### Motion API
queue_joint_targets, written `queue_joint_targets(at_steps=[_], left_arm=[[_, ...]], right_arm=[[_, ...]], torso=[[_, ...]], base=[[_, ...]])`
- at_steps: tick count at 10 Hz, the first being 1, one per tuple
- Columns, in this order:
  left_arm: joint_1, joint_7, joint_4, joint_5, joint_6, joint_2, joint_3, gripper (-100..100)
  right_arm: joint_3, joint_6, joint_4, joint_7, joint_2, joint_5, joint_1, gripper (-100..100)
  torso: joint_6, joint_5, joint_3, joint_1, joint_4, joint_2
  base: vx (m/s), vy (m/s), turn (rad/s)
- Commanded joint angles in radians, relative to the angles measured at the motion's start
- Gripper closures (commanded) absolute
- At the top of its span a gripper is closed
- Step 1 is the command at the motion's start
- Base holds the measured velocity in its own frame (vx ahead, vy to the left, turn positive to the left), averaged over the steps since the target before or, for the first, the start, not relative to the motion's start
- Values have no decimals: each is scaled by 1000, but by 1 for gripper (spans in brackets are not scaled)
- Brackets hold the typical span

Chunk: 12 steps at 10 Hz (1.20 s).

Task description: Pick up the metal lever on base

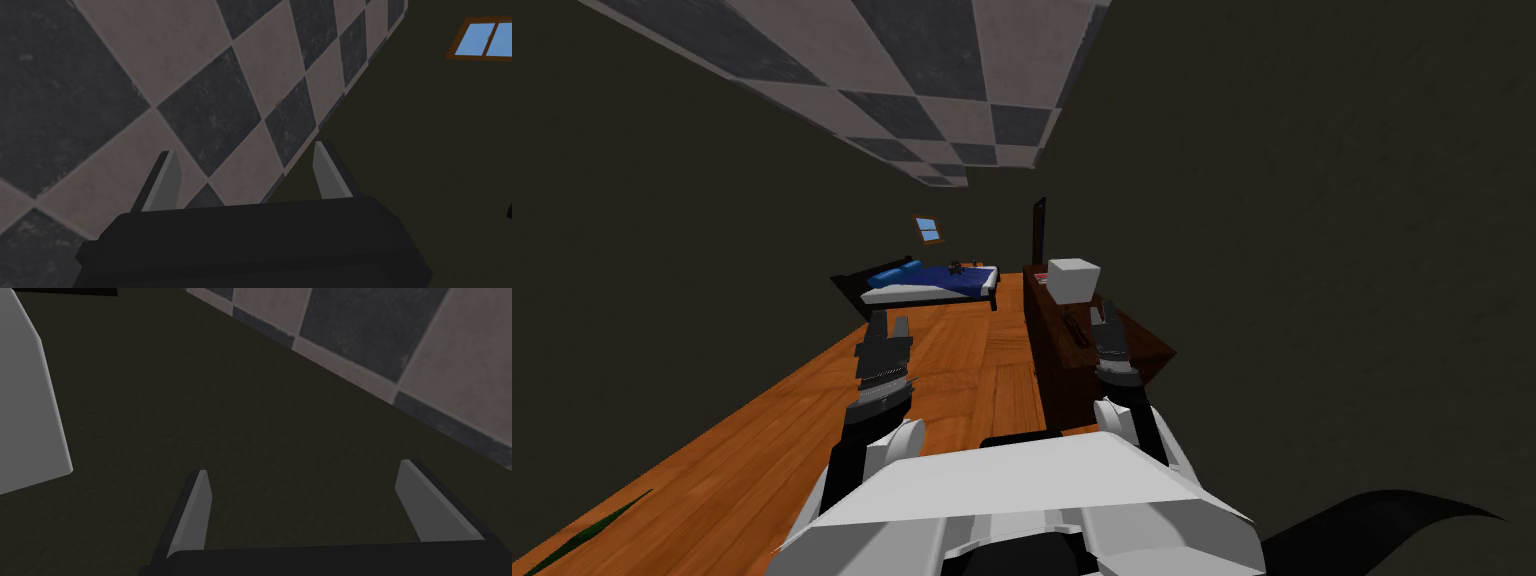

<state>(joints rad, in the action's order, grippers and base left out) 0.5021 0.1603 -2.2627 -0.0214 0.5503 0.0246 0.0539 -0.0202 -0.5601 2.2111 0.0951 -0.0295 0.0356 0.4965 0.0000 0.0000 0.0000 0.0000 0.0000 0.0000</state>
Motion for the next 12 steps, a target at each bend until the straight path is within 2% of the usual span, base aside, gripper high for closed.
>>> queue_joint_targets(at_steps=[1, 5, 9, 10, 12], left_arm=[[0, 0, 0, 0, 0, 0, 0, 0], [0, 0, 0, 0, 0, 0, 0, 0], [0, 0, 0, 0, 0, 0, 0, 0], [0, 0, 0, 0, 0, 1, -1, 0], [0, 0, 0, 0, 0, 0, 0, 0]], right_arm=[[5, 1, 10, -9, -43, -2, 15, -100], [27, 11, 38, -28, -98, -9, 79, -100], [70, 38, 66, -30, -135, -13, 199, -100], [70, 38, 66, -30, -135, -13, 206, -100], [100, 59, 76, -18, -149, -13, 273, -100]], torso=[[0, 0, 0, 0, 0, 0], [0, 4, 1, 15, 0, 2], [0, 5, 1, 21, 0, 1], [0, 5, 0, 23, 0, 1], [0, 3, -1, 13, 0, -1]], base=[[-15, 111, -58], [-31, 221, -73], [-9, 302, -53], [3, 232, -29], [25, 206, -6]])
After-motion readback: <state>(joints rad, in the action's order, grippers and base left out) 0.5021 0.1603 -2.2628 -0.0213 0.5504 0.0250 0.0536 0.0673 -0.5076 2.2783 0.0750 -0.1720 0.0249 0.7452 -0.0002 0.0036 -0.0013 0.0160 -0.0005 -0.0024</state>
